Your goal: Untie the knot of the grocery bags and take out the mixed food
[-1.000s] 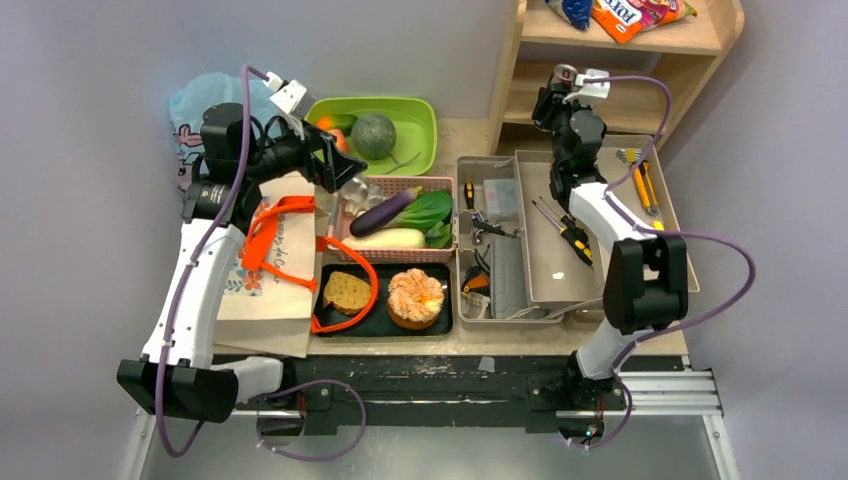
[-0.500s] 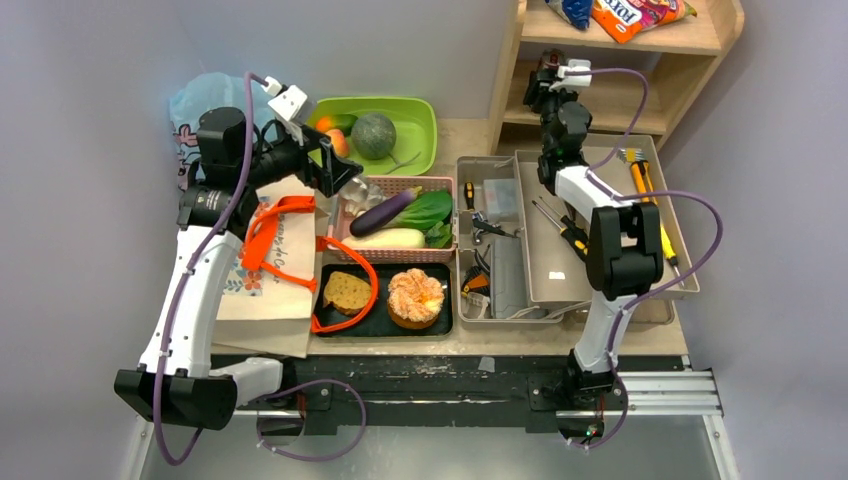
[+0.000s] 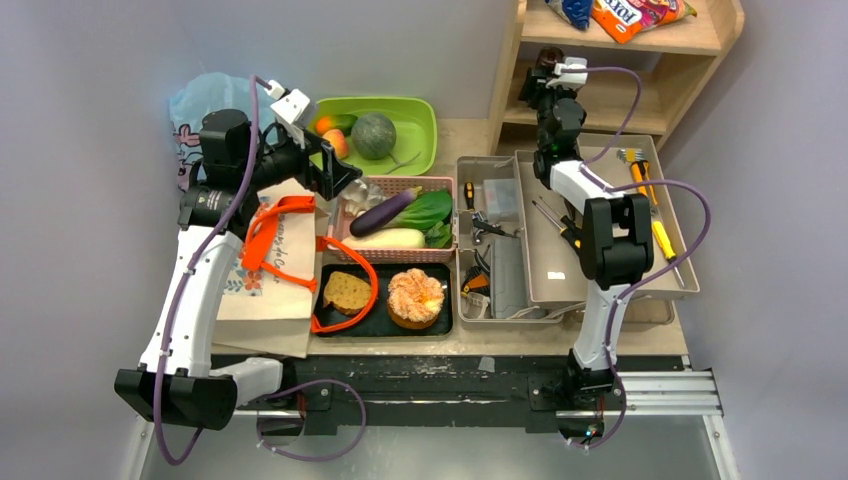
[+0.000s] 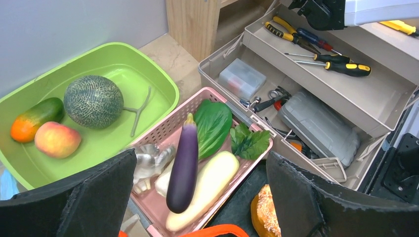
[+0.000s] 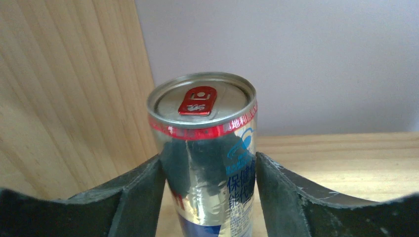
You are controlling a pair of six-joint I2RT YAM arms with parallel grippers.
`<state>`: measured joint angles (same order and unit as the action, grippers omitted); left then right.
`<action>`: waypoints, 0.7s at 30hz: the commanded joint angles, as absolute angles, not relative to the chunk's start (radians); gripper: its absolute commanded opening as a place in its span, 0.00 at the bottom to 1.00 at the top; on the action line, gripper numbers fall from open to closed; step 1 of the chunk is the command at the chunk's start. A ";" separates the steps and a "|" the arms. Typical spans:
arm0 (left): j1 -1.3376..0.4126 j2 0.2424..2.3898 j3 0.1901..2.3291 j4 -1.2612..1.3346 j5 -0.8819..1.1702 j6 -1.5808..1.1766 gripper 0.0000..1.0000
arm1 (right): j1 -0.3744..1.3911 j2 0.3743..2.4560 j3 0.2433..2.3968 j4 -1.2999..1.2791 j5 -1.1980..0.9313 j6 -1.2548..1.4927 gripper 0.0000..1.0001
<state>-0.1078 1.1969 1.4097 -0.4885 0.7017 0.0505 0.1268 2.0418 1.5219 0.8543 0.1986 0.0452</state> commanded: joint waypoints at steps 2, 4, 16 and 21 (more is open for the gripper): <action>-0.110 1.187 1.412 -0.479 0.706 0.080 1.00 | 0.129 1.984 1.548 0.947 0.213 0.052 0.81; -0.111 1.188 1.414 -0.485 0.706 0.081 1.00 | 0.128 1.979 1.542 0.940 0.207 0.052 0.89; -0.110 1.214 1.445 -0.659 0.480 0.141 1.00 | 0.129 1.820 1.384 0.920 0.143 0.052 0.99; -0.110 1.189 1.374 -0.789 0.391 0.271 1.00 | 0.129 1.708 1.285 0.897 0.132 0.061 0.99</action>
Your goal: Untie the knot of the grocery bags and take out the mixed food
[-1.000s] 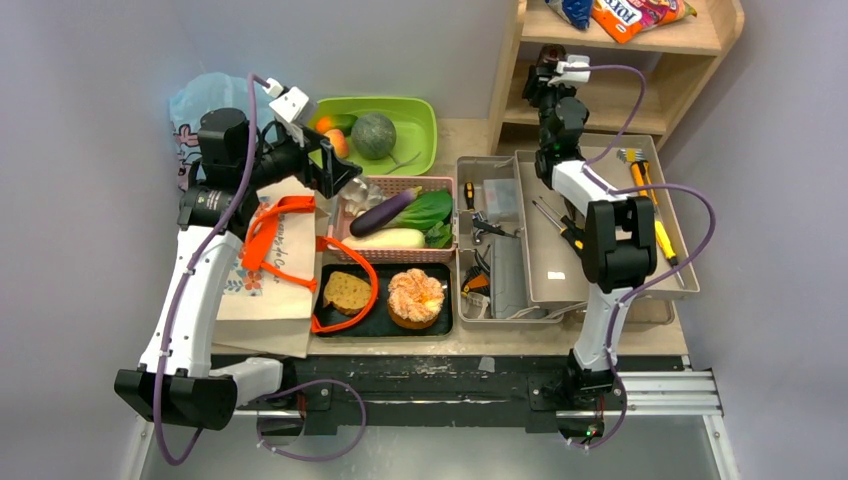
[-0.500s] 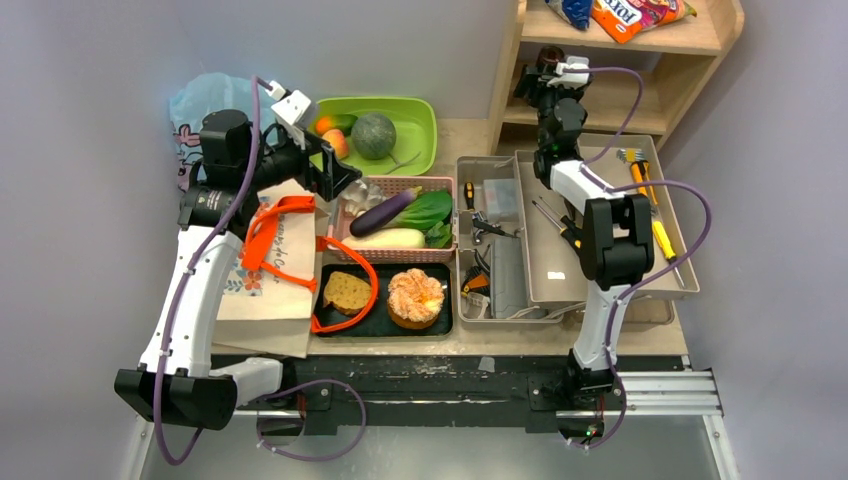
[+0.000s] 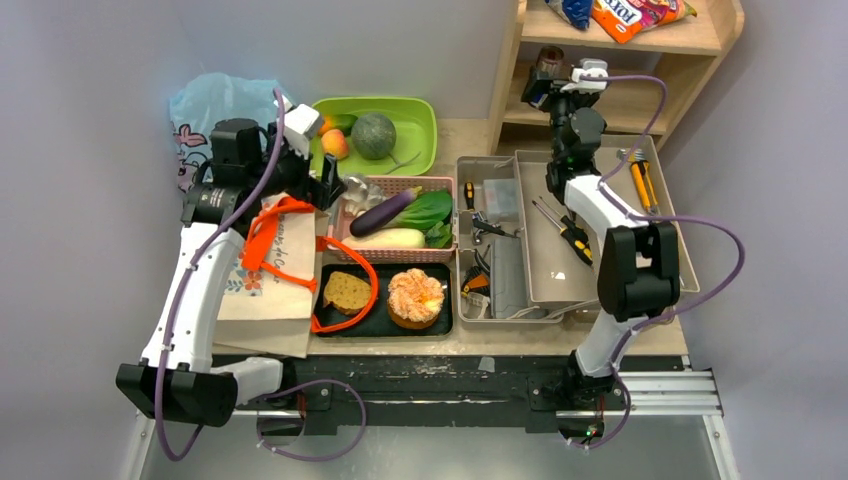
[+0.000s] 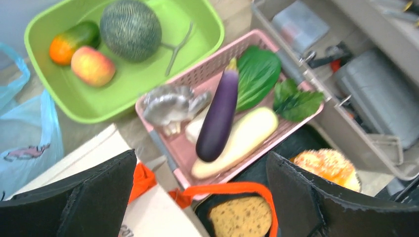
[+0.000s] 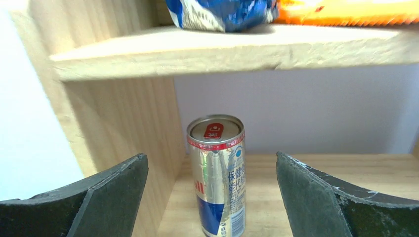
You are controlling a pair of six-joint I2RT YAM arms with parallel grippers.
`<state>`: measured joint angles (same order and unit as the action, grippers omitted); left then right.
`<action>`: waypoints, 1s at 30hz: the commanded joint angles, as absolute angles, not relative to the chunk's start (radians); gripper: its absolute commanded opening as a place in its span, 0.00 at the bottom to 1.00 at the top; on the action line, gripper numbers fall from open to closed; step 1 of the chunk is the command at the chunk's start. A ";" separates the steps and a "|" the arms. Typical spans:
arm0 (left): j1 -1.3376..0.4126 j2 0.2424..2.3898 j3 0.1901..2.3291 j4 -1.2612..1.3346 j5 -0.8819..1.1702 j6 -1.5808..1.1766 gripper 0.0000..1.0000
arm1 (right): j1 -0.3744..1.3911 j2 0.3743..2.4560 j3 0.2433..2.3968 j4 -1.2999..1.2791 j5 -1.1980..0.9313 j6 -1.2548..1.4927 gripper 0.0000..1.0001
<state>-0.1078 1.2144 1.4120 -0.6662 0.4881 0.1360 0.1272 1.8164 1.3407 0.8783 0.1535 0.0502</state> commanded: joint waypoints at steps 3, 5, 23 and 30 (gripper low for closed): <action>-0.113 1.174 1.319 -0.949 0.472 0.473 0.92 | 0.129 1.650 1.238 0.869 0.118 0.067 0.99; -0.117 1.172 1.290 -1.049 0.503 0.588 0.82 | 0.129 1.611 1.200 0.853 0.115 0.074 0.99; -0.300 1.187 0.856 -0.516 0.444 -0.302 0.76 | 0.130 1.345 1.044 0.757 0.059 0.121 0.99; -0.384 1.190 0.701 -0.271 0.316 -0.502 0.73 | 0.130 1.366 1.082 0.751 0.029 0.117 0.99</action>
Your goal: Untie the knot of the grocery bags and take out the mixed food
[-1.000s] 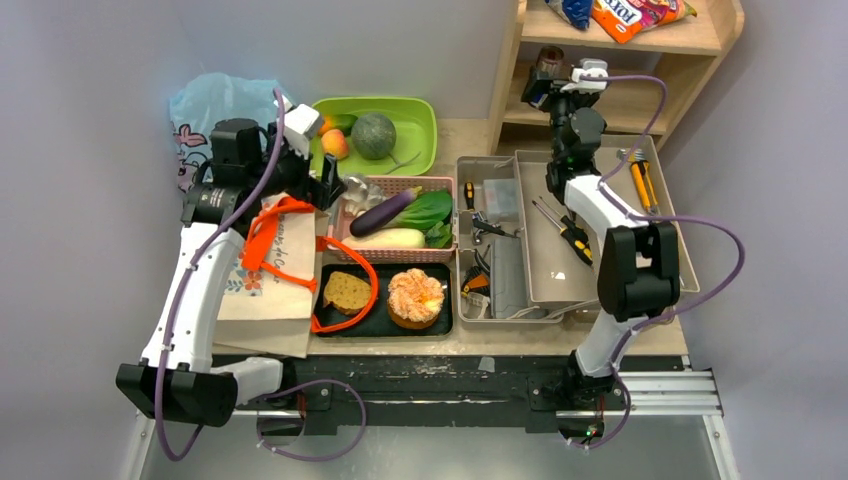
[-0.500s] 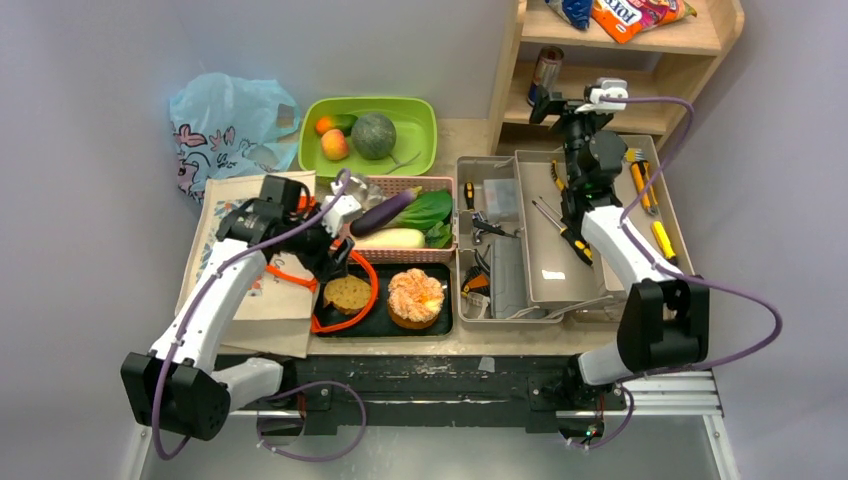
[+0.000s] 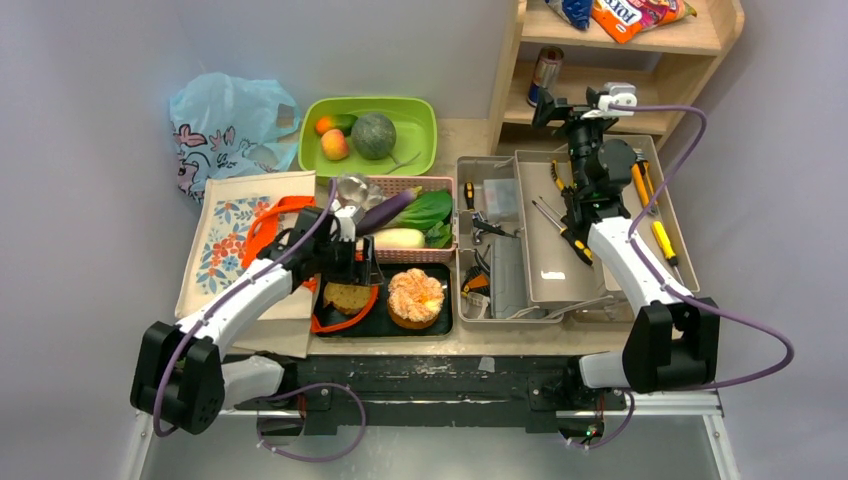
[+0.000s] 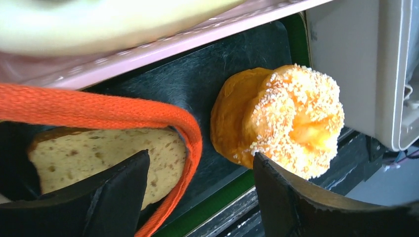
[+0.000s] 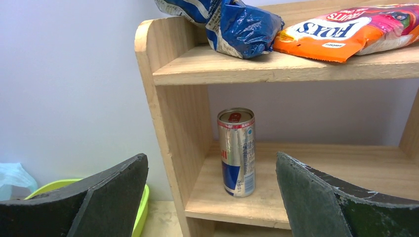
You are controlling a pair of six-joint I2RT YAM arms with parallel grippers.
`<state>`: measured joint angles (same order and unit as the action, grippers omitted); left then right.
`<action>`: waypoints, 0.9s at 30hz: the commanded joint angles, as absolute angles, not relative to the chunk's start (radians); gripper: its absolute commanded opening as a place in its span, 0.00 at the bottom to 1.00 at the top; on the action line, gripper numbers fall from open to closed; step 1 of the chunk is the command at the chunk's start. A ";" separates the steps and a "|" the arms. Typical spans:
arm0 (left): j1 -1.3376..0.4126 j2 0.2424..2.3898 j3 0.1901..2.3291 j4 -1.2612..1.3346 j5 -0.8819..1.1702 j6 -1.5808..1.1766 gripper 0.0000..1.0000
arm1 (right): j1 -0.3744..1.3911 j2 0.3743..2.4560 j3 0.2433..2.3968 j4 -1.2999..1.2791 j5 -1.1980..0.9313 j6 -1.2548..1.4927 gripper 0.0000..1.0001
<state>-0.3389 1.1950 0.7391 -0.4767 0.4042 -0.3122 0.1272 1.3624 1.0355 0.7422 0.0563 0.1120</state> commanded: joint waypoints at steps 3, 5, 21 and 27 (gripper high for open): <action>-0.401 1.255 0.687 -0.248 0.243 -0.518 0.74 | 0.130 1.375 1.102 0.761 0.030 0.113 0.99; -0.404 1.284 0.691 -0.214 0.257 -0.487 0.71 | 0.130 1.373 1.107 0.772 0.032 0.099 0.99; -0.337 1.094 0.884 -0.597 0.398 -0.321 0.00 | 0.129 1.319 1.052 0.782 0.016 0.074 0.99; -0.074 0.968 1.176 -1.012 0.546 -0.001 0.00 | 0.130 1.289 0.976 0.789 0.009 0.080 0.99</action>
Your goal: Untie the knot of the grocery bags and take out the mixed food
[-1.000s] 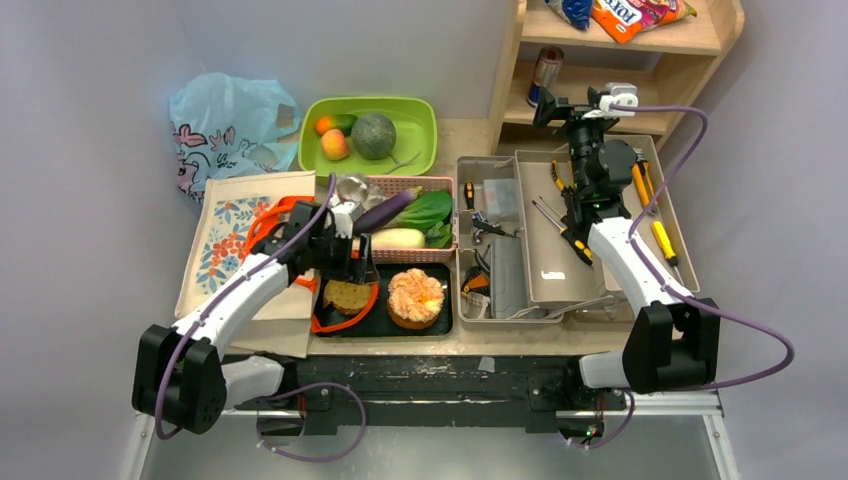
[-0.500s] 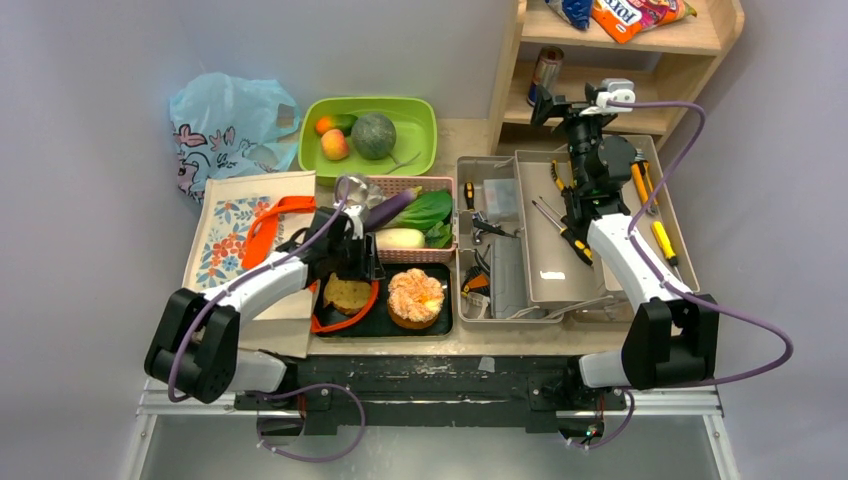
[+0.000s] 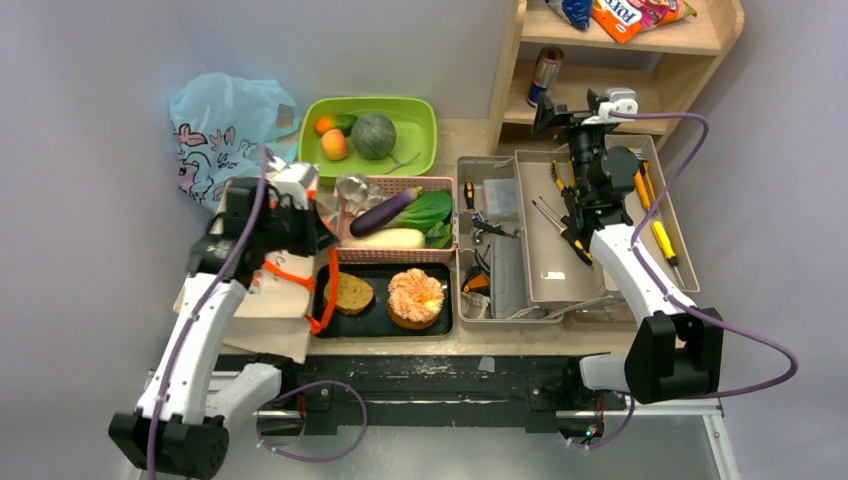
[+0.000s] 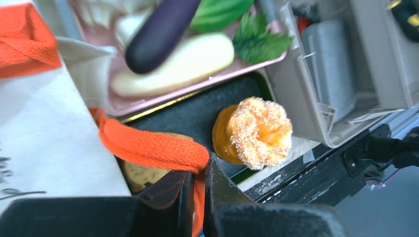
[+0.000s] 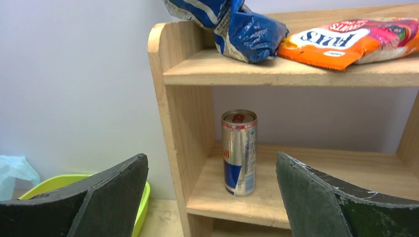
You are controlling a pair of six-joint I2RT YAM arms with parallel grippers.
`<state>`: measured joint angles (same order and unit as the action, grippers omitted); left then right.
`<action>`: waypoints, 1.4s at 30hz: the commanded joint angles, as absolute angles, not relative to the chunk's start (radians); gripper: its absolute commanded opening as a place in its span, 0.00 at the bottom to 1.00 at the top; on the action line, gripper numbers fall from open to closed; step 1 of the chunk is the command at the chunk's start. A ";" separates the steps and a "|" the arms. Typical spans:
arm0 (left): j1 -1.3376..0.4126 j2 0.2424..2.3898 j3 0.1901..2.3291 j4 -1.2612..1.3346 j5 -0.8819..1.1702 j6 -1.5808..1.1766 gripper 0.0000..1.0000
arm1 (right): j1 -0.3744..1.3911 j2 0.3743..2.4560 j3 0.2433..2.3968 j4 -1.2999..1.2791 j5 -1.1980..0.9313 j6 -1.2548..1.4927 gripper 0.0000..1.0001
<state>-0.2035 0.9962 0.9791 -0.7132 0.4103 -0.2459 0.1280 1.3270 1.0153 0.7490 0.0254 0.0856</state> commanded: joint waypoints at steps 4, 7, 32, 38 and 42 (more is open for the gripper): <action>0.134 1.047 1.400 -1.236 0.587 0.164 0.00 | 0.130 1.285 0.955 0.786 0.011 0.099 0.99; 0.290 1.110 1.527 -1.319 0.567 0.291 0.00 | 0.130 1.288 0.953 0.782 0.007 0.107 0.99; 0.568 1.361 1.815 -1.269 0.401 0.312 0.62 | 0.141 1.314 0.962 0.751 -0.035 0.130 0.99; 0.567 1.287 1.822 -1.079 0.158 0.289 1.00 | 0.144 1.291 0.955 0.726 -0.061 0.131 0.99; 0.570 1.313 1.902 -1.037 0.005 0.298 1.00 | 0.146 1.276 0.950 0.705 -0.087 0.128 0.99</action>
<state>0.5617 1.3151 1.8156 -1.1595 0.1967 0.3130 0.1394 1.3281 0.9485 0.7071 -0.0479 0.1196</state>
